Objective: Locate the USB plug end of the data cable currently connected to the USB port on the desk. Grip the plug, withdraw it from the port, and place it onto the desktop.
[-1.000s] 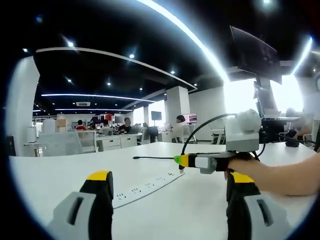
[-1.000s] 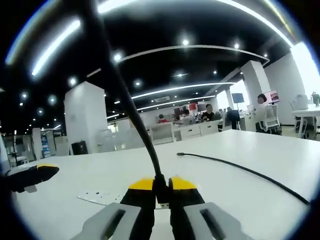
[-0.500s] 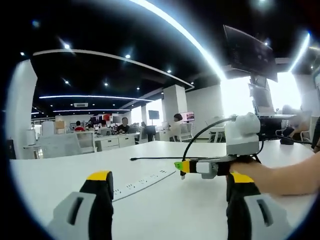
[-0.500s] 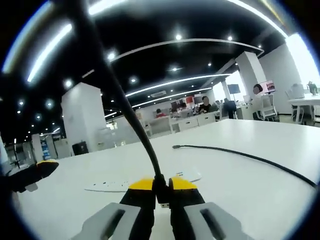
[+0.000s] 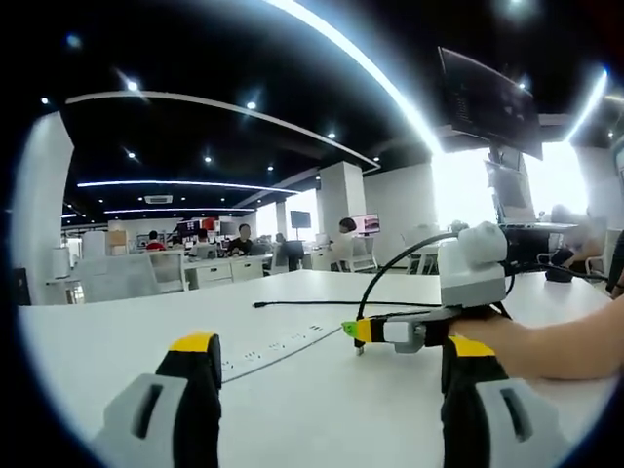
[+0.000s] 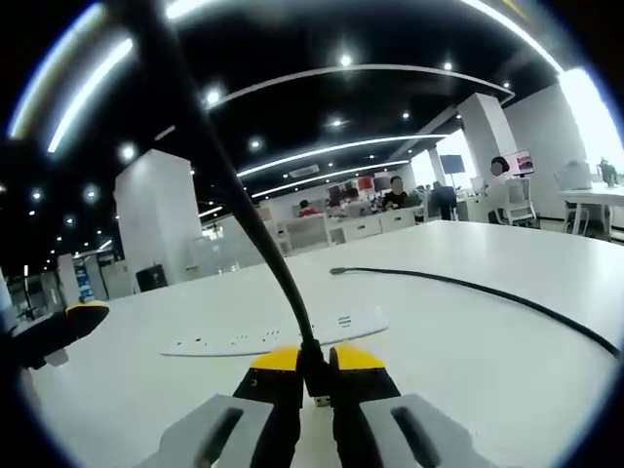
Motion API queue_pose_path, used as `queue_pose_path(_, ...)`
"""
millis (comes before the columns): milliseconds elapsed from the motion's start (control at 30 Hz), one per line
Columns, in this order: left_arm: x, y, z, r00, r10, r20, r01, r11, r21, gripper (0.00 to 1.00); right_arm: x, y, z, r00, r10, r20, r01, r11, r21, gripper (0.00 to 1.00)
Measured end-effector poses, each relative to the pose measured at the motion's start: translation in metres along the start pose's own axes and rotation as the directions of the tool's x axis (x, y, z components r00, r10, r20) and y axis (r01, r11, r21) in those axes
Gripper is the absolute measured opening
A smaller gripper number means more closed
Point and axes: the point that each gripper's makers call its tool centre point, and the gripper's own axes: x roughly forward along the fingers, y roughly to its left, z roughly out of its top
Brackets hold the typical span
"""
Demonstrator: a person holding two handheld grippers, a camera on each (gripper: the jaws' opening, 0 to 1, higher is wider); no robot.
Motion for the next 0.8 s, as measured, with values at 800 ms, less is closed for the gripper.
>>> queue_pose_path(800, -0.006, -0.001, -0.001, 0.999, -0.014, -0.031, 0.015, 1.0, 0.026, 0.93, -0.027, 0.038, -0.007, 0.975, 0.207, -0.084, -0.18, 0.951, 0.252, 0.39)
